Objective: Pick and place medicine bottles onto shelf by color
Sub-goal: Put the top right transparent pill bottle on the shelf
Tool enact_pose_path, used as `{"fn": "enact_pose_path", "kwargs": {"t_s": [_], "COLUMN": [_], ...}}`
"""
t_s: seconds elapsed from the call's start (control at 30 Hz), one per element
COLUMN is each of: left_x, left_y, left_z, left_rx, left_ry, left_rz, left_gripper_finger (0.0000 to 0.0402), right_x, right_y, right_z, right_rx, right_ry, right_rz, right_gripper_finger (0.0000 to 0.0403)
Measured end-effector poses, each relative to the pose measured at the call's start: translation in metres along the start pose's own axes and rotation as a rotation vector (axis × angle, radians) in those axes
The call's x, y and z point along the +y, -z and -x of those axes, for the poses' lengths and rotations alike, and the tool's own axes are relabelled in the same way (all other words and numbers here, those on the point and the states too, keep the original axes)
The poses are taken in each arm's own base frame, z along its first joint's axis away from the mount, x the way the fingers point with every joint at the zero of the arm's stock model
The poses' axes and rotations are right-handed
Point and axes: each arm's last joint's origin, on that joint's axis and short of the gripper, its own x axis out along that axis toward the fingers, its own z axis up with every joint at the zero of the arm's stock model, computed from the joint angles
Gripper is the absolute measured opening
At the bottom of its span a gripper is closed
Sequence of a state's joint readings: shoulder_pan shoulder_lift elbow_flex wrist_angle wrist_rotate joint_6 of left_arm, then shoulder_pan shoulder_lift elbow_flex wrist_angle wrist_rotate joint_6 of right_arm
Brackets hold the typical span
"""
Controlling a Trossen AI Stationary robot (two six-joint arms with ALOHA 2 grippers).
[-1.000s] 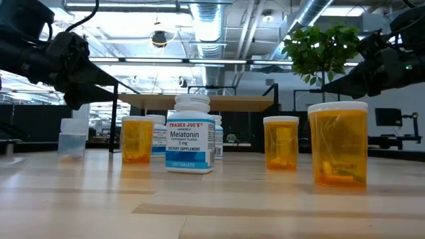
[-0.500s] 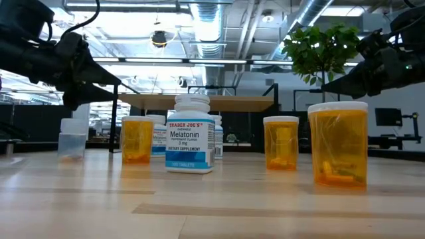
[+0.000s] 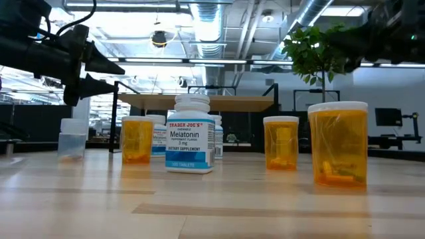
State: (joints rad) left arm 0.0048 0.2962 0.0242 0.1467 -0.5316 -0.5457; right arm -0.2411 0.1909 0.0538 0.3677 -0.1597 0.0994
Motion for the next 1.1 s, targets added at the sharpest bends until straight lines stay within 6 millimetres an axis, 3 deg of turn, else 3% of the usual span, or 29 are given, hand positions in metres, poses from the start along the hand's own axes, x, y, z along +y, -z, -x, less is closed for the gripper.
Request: {"fn": "enact_pose_path", "kwargs": {"t_s": [0.23,0.47,0.93,1.1], "left_x": [0.001,0.003,0.006,0.006], "left_y": [0.000,0.003,0.008,0.008], "left_z": [0.000,0.000,0.000,0.000], "left_rx": [-0.011,0.021,0.067,0.067], "left_ry": [-0.029,-0.043,-0.065,-0.065], "left_rz": [-0.041,-0.098,-0.130,-0.130], "left_gripper_finger": [0.0267,0.0267,0.0267,0.0267], "right_x": [0.008,0.013,0.022,0.023], "right_y": [-0.024,-0.033,-0.061,-0.079], "right_z": [-0.002,-0.002,-0.001,-0.010], "right_rx": [-0.063,-0.087,-0.126,0.010], "right_ry": [-0.102,-0.138,-0.214,-0.176], "right_rz": [0.004,-0.004,-0.068,-0.054], "right_gripper_finger": [0.0149,0.0236,0.0229,0.0219]}}
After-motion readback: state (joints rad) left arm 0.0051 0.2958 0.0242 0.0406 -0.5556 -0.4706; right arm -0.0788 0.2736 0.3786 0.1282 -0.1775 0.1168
